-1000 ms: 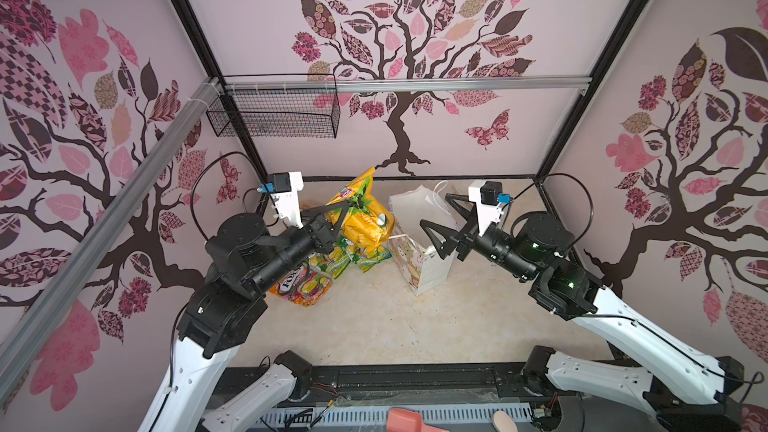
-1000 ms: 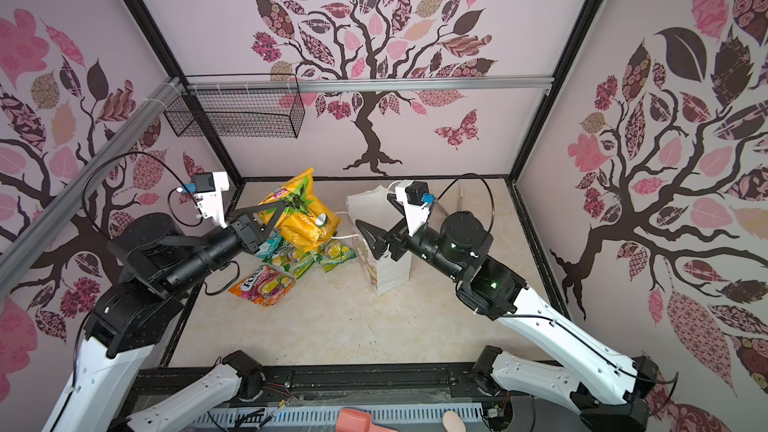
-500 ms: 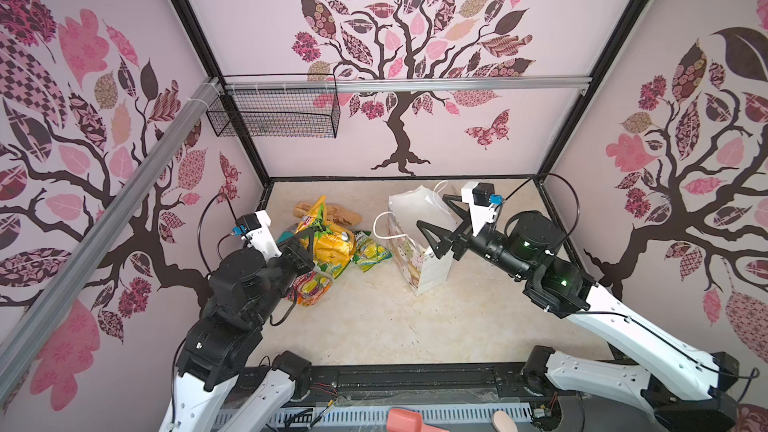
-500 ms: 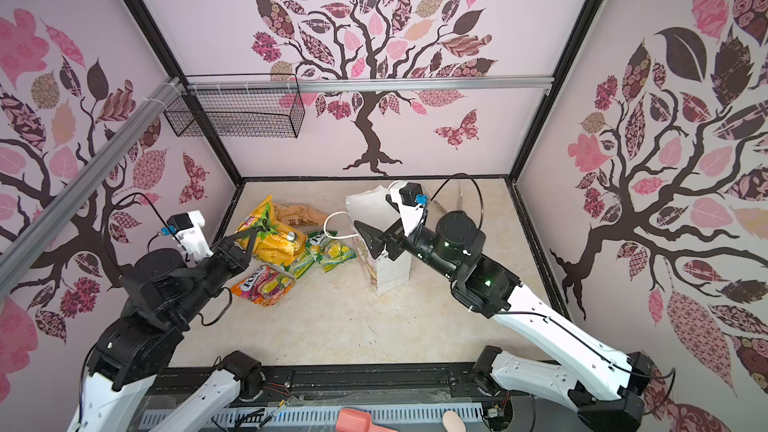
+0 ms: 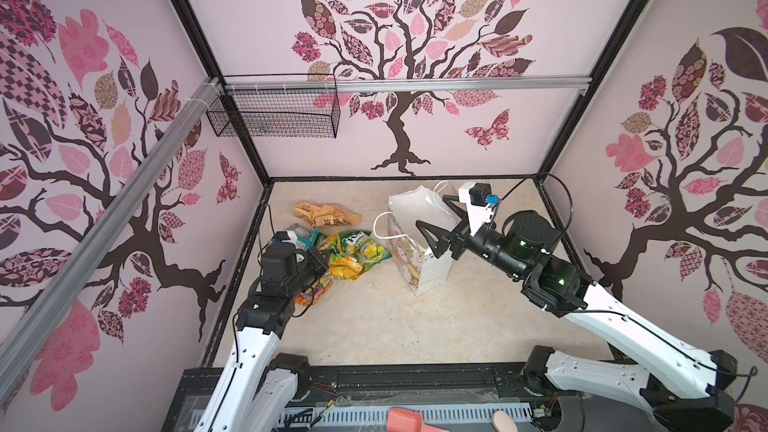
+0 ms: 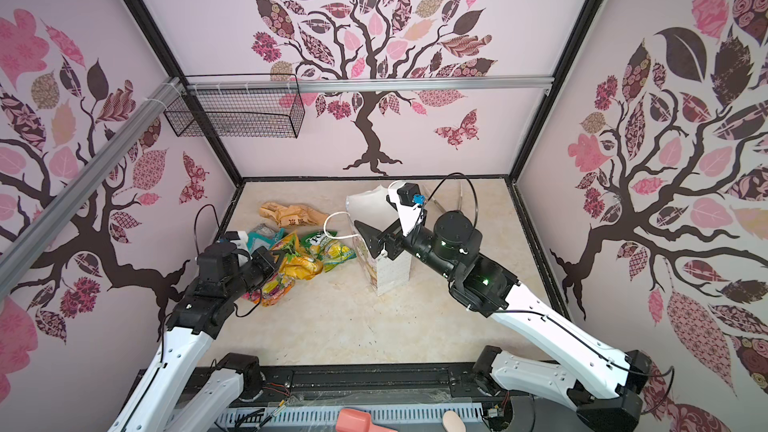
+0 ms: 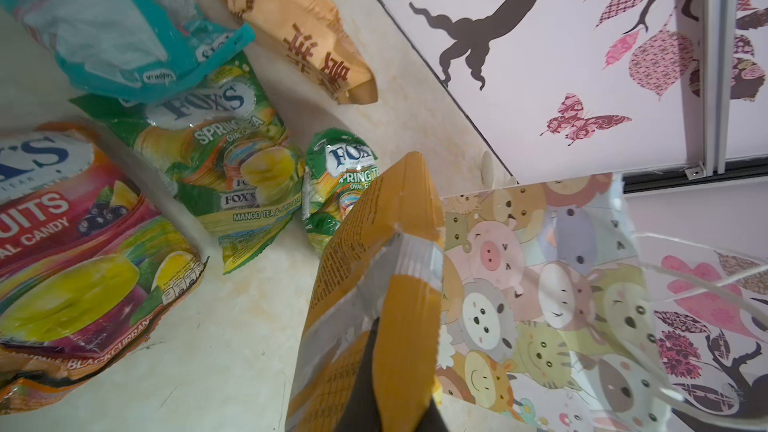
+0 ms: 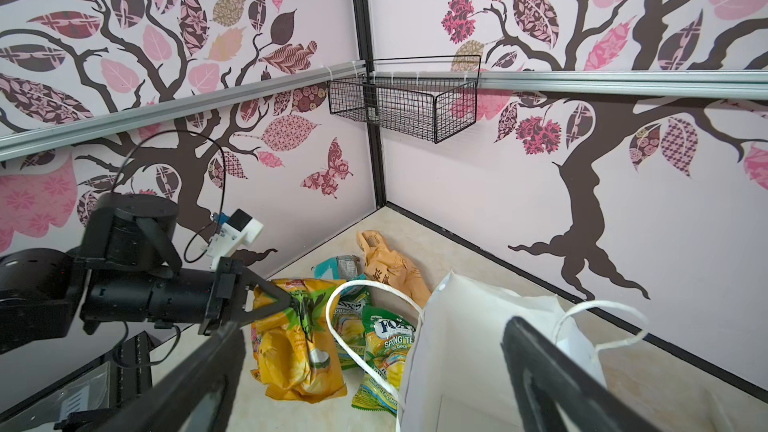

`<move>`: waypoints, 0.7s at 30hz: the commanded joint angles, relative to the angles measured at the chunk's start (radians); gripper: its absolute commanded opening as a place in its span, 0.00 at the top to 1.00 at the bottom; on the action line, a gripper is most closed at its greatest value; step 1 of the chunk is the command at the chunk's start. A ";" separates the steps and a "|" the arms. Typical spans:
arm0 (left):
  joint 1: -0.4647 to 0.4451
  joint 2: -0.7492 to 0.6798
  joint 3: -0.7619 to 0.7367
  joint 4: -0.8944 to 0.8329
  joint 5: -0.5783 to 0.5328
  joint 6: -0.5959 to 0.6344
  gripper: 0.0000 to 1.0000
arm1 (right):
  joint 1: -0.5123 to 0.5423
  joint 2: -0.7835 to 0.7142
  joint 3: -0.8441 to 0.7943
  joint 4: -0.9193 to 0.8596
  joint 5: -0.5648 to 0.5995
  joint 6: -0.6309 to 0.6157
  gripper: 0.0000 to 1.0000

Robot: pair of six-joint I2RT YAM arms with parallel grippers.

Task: Take the snacks out of the paper bag
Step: 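Carry the RAX pack down beside the other packs with left gripper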

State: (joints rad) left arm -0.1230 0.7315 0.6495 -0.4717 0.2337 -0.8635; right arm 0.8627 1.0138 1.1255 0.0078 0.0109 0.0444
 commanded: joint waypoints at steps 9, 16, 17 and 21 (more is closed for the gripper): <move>0.039 0.135 -0.278 0.403 0.227 -0.023 1.00 | 0.007 0.025 0.030 -0.017 0.015 -0.006 0.00; 0.042 0.205 -0.347 0.474 0.194 0.019 1.00 | 0.006 0.029 0.030 -0.017 0.015 0.002 0.00; 0.042 0.218 -0.346 0.464 0.192 0.029 1.00 | 0.006 0.031 0.030 -0.017 0.015 0.003 0.00; 0.042 0.239 -0.361 0.460 0.193 0.042 0.73 | 0.005 0.035 0.037 -0.022 0.017 0.006 0.01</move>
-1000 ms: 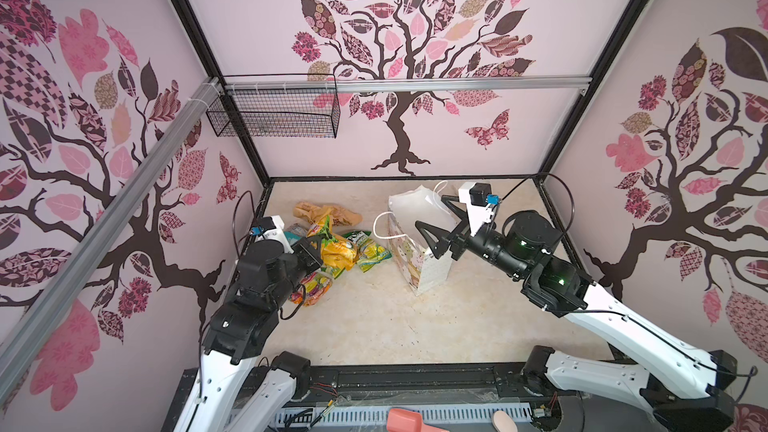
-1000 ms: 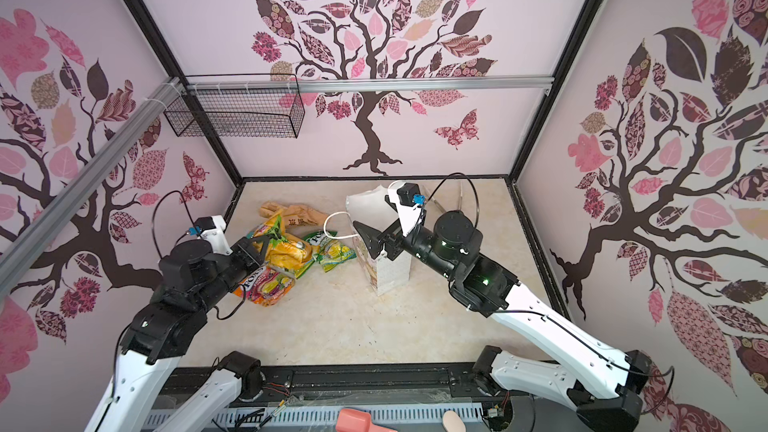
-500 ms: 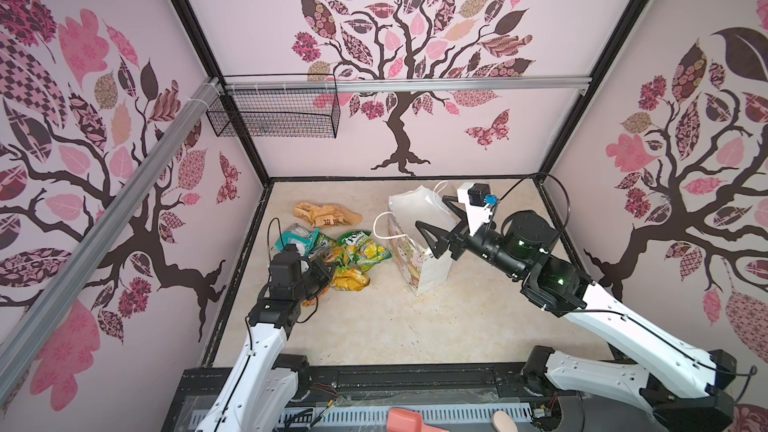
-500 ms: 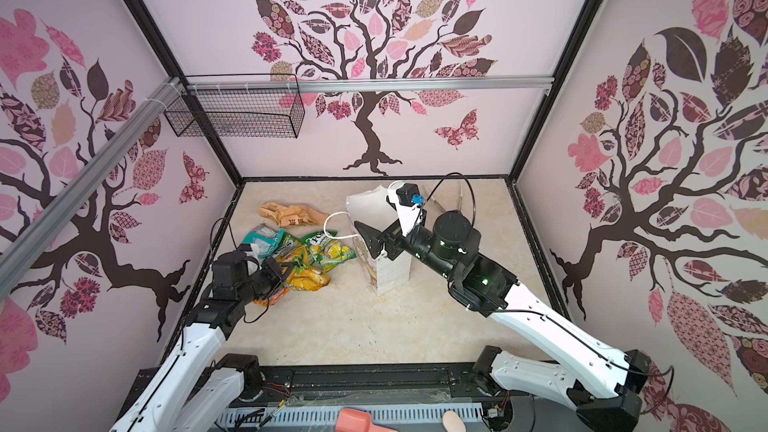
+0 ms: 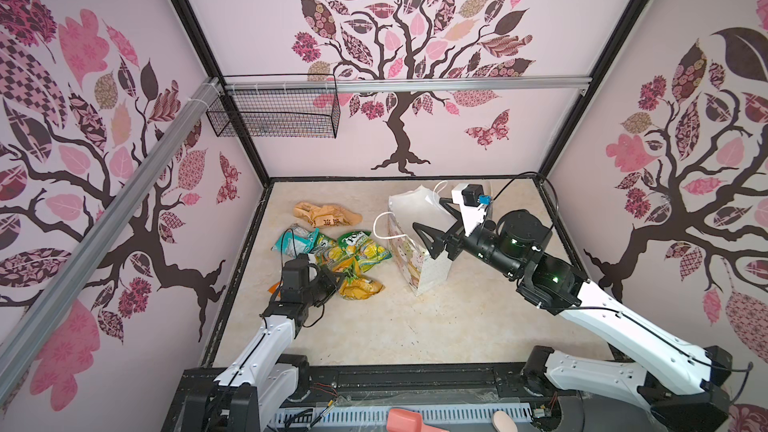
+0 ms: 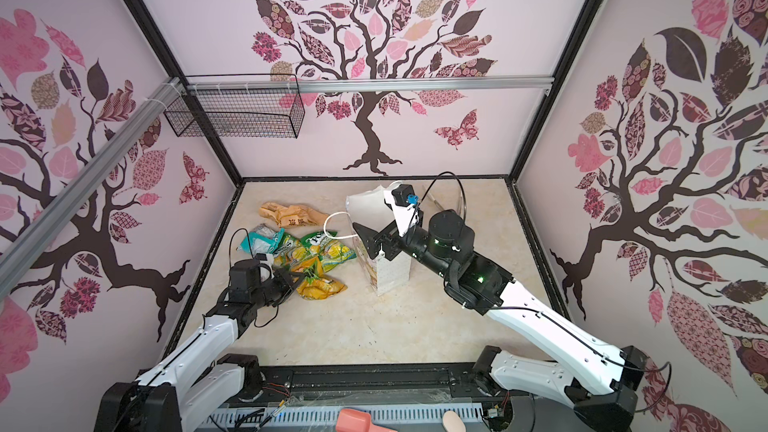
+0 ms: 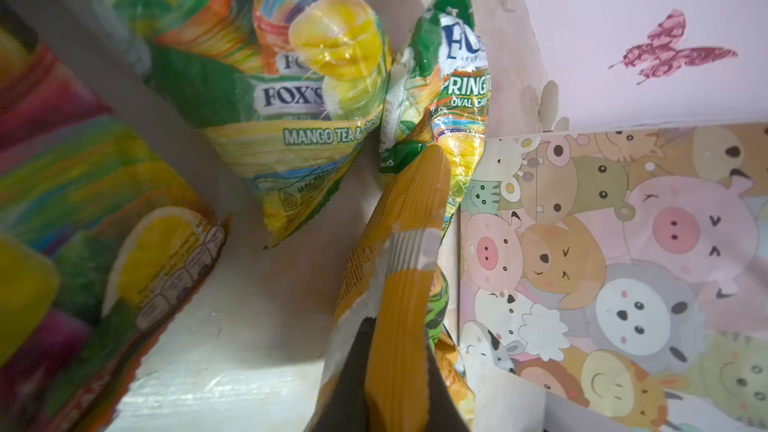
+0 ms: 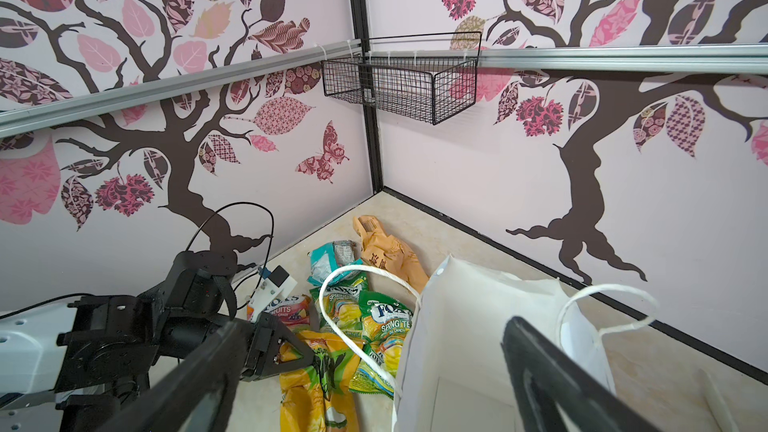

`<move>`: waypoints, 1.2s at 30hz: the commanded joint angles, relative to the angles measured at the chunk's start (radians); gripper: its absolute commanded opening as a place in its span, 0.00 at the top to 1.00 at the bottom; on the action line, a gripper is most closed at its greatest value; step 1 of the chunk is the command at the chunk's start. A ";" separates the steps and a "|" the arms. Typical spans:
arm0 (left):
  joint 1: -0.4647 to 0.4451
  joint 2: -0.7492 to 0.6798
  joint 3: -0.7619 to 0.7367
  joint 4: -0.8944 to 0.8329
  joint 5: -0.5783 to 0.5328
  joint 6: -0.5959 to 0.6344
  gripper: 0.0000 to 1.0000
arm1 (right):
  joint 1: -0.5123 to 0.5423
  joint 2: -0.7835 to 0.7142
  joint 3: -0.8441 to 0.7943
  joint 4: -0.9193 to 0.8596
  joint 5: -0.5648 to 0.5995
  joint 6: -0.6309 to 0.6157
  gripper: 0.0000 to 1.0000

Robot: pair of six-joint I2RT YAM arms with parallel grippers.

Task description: Take the snacks out of the paper bag

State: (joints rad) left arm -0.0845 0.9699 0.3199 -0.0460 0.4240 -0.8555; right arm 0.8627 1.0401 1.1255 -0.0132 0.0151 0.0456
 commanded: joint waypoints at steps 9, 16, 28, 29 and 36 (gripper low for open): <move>0.003 -0.162 0.004 -0.118 -0.061 0.101 0.26 | 0.006 0.014 0.036 0.005 0.030 0.026 0.00; 0.003 -0.281 0.160 -0.331 -0.135 0.150 0.02 | 0.003 0.029 0.059 -0.012 0.104 0.038 0.00; 0.005 -0.141 0.385 -0.227 -0.726 0.429 0.01 | -0.551 0.049 0.000 -0.088 0.008 0.495 0.01; 0.005 -0.107 0.388 -0.201 -0.764 0.463 0.01 | -0.613 0.048 -0.025 -0.077 -0.014 0.527 0.00; 0.052 0.065 0.284 0.104 -0.795 0.614 0.02 | -0.806 0.053 -0.253 0.020 0.193 0.534 0.00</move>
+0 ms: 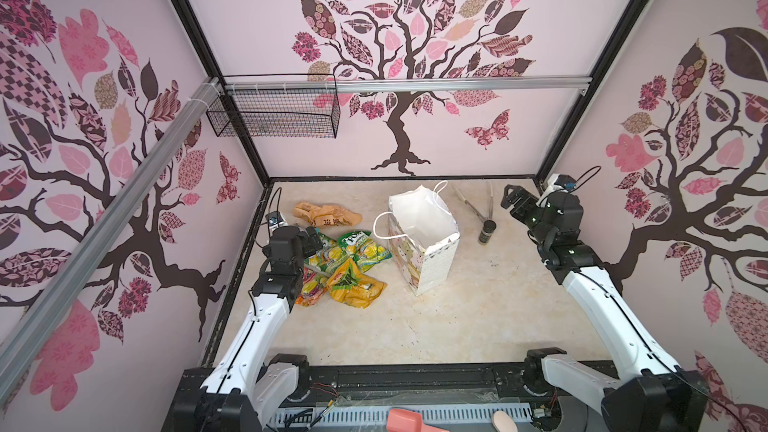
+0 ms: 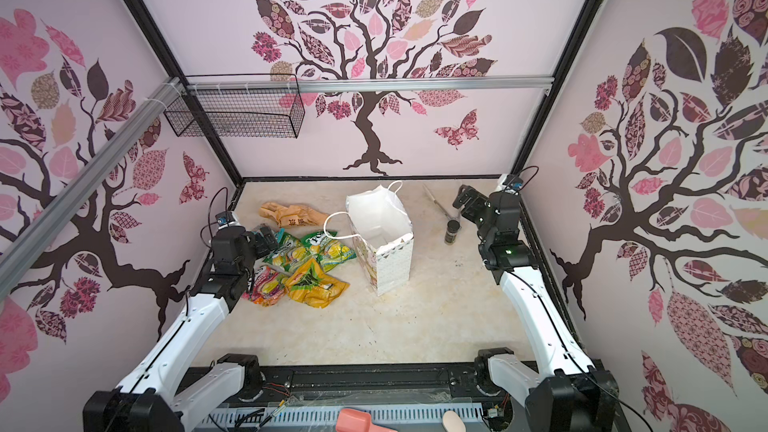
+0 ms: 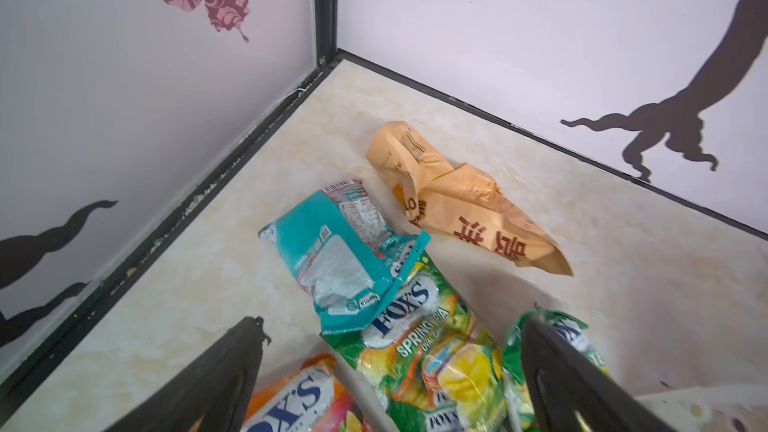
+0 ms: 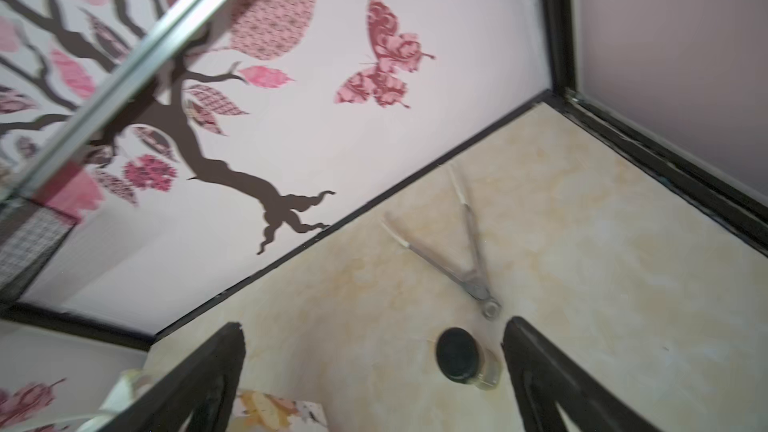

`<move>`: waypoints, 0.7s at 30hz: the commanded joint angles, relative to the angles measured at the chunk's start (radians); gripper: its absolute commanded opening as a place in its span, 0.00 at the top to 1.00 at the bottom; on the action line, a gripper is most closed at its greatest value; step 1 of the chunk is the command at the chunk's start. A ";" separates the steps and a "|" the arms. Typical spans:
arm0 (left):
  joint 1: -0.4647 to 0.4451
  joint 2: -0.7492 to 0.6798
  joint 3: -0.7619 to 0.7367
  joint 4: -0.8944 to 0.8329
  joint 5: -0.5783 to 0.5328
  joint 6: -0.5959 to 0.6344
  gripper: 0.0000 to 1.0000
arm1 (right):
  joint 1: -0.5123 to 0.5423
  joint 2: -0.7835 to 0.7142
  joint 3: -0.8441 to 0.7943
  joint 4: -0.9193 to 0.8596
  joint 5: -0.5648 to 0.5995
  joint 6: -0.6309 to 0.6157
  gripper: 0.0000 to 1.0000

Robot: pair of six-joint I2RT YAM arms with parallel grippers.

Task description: Take the snacks out of the paper bag

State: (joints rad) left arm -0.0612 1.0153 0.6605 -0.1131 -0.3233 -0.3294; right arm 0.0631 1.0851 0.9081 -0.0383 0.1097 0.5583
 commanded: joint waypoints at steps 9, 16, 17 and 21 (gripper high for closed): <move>0.156 0.174 -0.133 0.343 0.081 0.086 0.01 | -0.009 0.061 -0.398 0.440 0.352 -0.151 0.00; 0.158 0.267 -0.249 0.624 0.126 0.073 0.01 | -0.009 0.215 -0.572 0.812 0.359 -0.285 0.00; 0.158 0.291 -0.256 0.653 0.123 0.071 0.02 | -0.009 0.237 -0.580 0.846 0.337 -0.304 0.00; 0.146 0.365 -0.256 0.750 0.175 0.168 0.01 | -0.008 0.297 -0.613 0.951 0.296 -0.332 0.00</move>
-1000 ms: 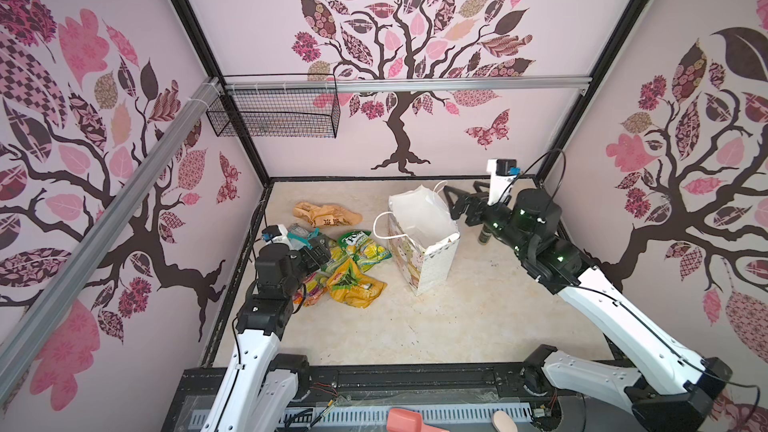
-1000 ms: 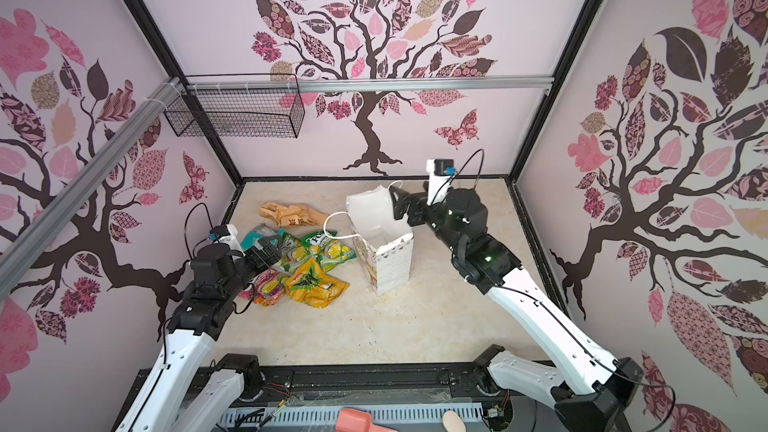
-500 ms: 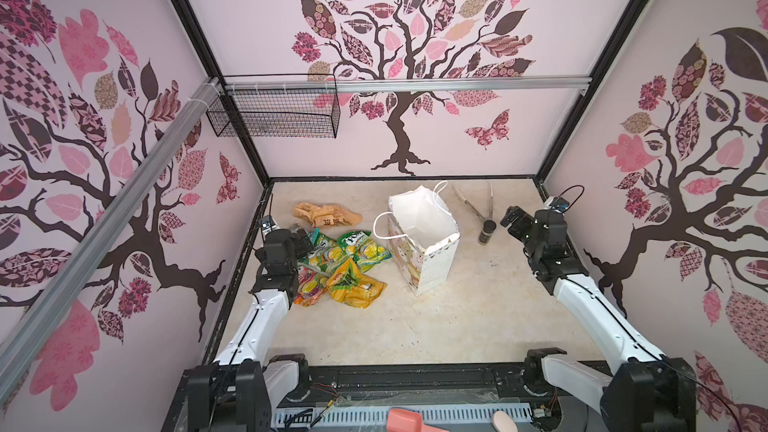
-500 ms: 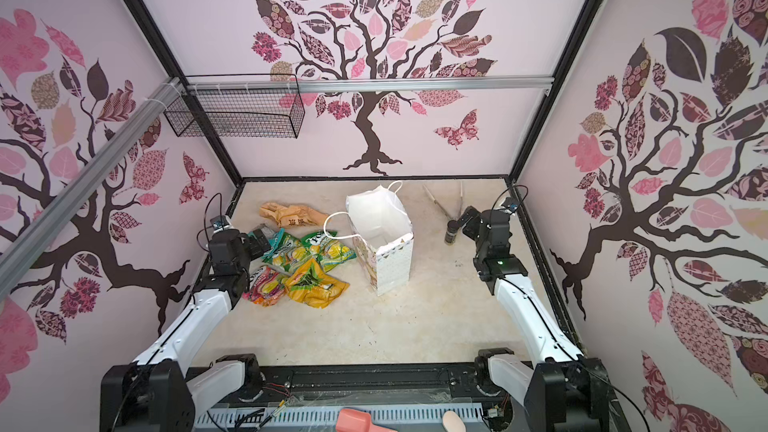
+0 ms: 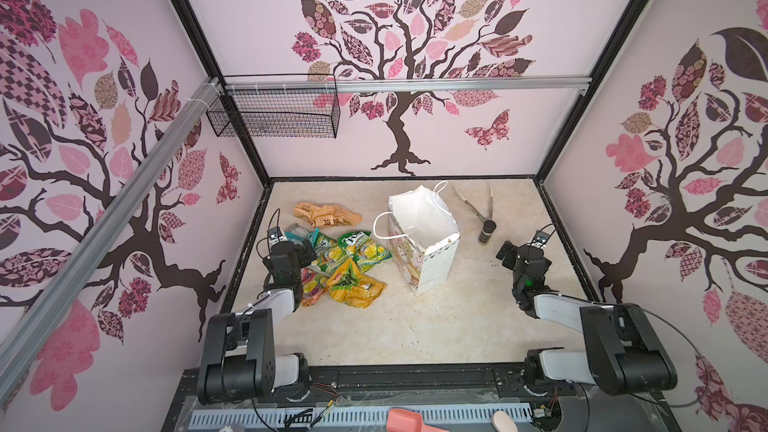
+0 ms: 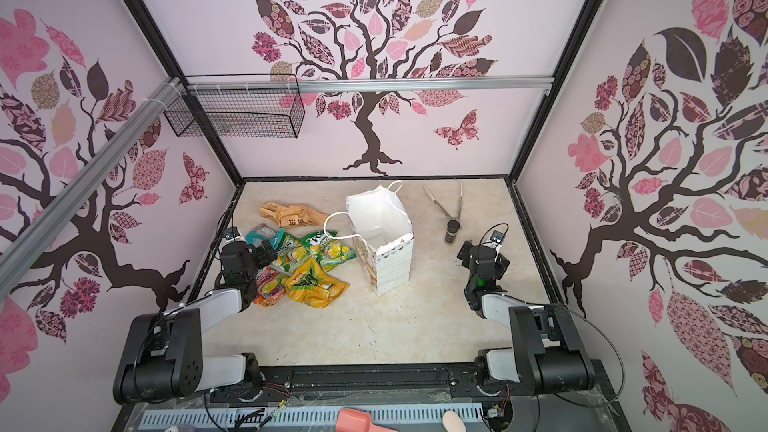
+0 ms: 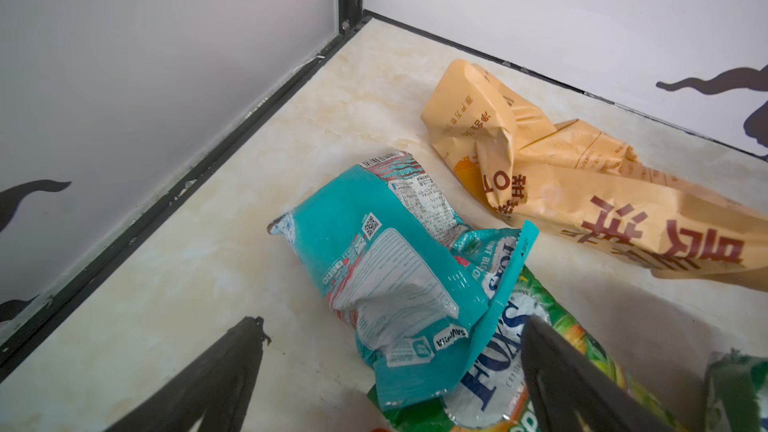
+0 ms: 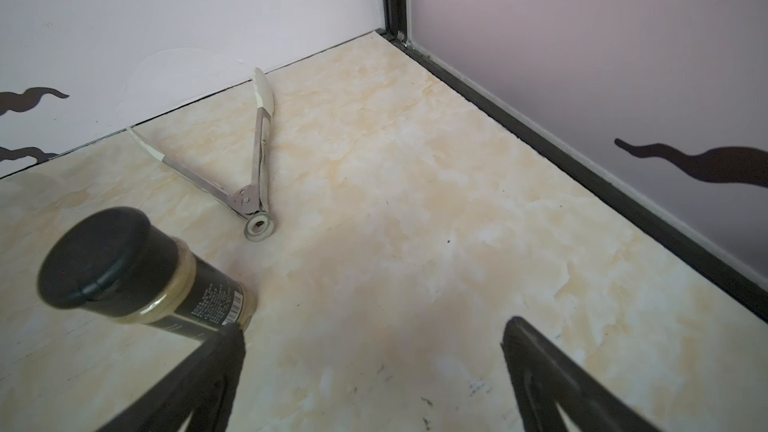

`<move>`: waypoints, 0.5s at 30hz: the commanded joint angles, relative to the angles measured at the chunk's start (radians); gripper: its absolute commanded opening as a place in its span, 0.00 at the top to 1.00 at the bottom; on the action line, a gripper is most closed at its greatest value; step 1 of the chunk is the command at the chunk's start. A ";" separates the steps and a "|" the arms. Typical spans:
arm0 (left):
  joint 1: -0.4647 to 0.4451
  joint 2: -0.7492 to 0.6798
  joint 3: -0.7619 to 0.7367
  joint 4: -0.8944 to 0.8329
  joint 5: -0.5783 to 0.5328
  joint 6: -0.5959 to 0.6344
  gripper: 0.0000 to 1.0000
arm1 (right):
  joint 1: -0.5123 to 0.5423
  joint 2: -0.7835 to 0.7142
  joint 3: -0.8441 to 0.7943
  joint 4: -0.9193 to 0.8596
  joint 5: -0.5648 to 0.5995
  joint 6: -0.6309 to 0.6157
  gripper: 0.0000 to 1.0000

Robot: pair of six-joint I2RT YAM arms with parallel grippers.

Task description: Take the snacks out of the paper bag

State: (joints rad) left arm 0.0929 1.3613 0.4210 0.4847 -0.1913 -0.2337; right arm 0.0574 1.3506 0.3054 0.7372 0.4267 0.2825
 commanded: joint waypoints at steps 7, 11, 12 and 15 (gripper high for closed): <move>-0.053 0.225 -0.042 0.443 0.129 0.185 0.01 | -0.004 -0.017 -0.052 0.222 -0.117 -0.125 0.00; -0.059 0.217 -0.037 0.422 0.116 0.190 0.01 | -0.003 0.079 -0.081 0.403 -0.123 -0.173 0.00; -0.060 0.196 -0.027 0.360 0.118 0.193 0.01 | -0.003 0.135 -0.101 0.502 -0.128 -0.178 0.00; -0.062 0.210 -0.035 0.403 0.113 0.193 0.01 | -0.003 0.235 -0.070 0.552 -0.138 -0.196 0.00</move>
State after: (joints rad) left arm 0.0345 1.5669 0.4015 0.8307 -0.0822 -0.0639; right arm 0.0574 1.5288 0.2218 1.1702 0.3077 0.1257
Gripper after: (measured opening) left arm 0.986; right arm 0.997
